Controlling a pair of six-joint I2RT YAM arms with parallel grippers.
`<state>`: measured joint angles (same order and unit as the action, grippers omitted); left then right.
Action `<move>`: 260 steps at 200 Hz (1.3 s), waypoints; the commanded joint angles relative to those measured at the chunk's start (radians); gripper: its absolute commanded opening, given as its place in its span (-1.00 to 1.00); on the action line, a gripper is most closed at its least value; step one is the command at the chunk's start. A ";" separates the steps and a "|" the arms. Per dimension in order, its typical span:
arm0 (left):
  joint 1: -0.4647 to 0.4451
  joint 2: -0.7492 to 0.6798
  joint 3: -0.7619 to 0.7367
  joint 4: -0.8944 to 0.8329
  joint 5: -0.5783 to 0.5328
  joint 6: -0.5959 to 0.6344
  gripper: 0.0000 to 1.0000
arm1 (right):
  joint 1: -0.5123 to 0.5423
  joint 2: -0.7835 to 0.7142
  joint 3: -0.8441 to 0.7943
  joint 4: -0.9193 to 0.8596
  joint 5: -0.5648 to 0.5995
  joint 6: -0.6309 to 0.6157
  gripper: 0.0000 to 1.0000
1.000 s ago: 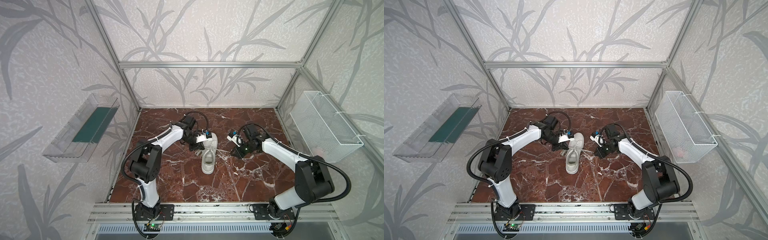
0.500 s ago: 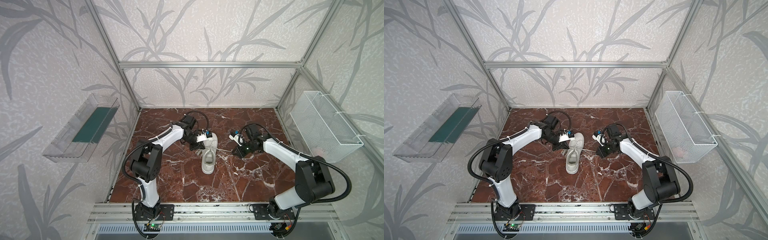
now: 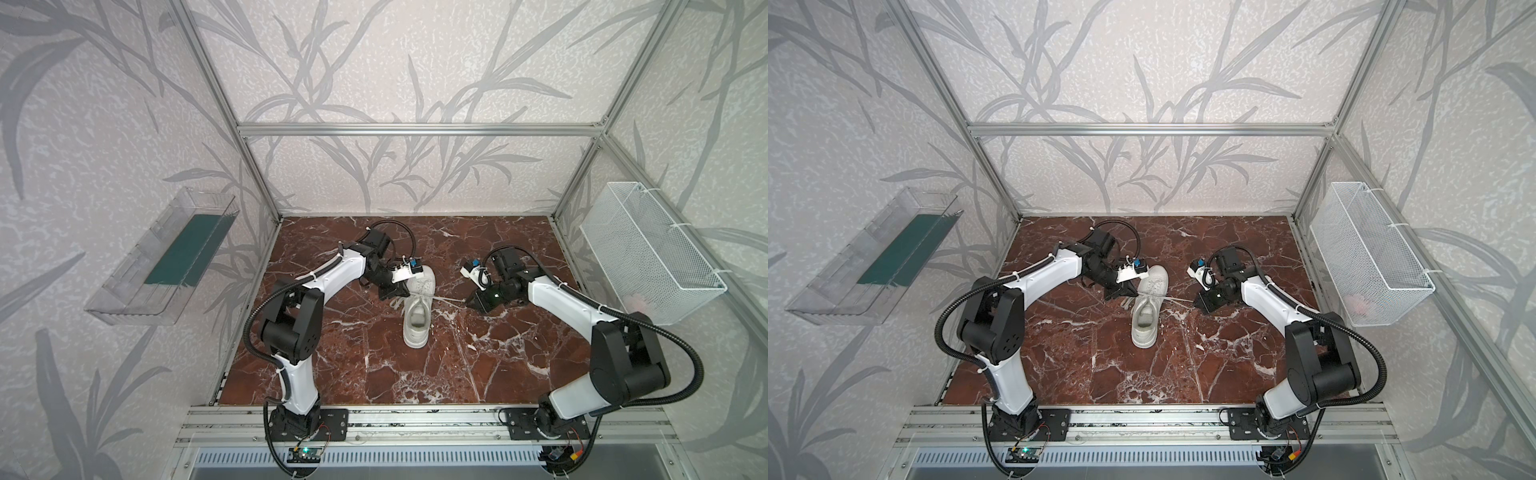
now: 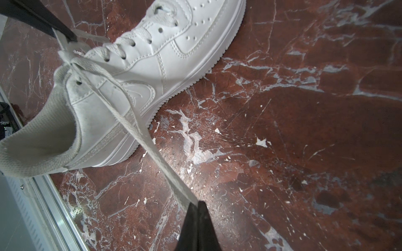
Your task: Tie the shoes
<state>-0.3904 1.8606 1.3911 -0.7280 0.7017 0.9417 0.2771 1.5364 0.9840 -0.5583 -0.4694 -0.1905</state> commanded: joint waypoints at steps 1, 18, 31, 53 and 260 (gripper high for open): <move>0.071 -0.001 -0.019 -0.045 -0.110 0.002 -1.00 | -0.052 0.010 -0.015 -0.114 0.164 0.009 -1.00; 0.076 -0.005 -0.032 -0.032 -0.114 -0.008 -1.00 | -0.052 0.010 -0.019 -0.114 0.172 0.013 -1.00; 0.082 -0.009 -0.043 -0.018 -0.109 -0.014 -1.00 | -0.052 0.007 -0.021 -0.117 0.185 0.014 -1.00; 0.087 -0.014 -0.049 -0.014 -0.109 -0.018 -1.00 | -0.055 0.010 -0.019 -0.119 0.188 0.016 -1.00; 0.087 -0.122 -0.143 0.164 0.116 -0.157 -0.22 | -0.002 -0.033 0.079 -0.124 0.014 0.037 -0.42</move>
<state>-0.3080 1.7863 1.2781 -0.6033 0.7612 0.8253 0.2783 1.5433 1.0328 -0.6418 -0.4183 -0.1612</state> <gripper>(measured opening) 0.316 0.258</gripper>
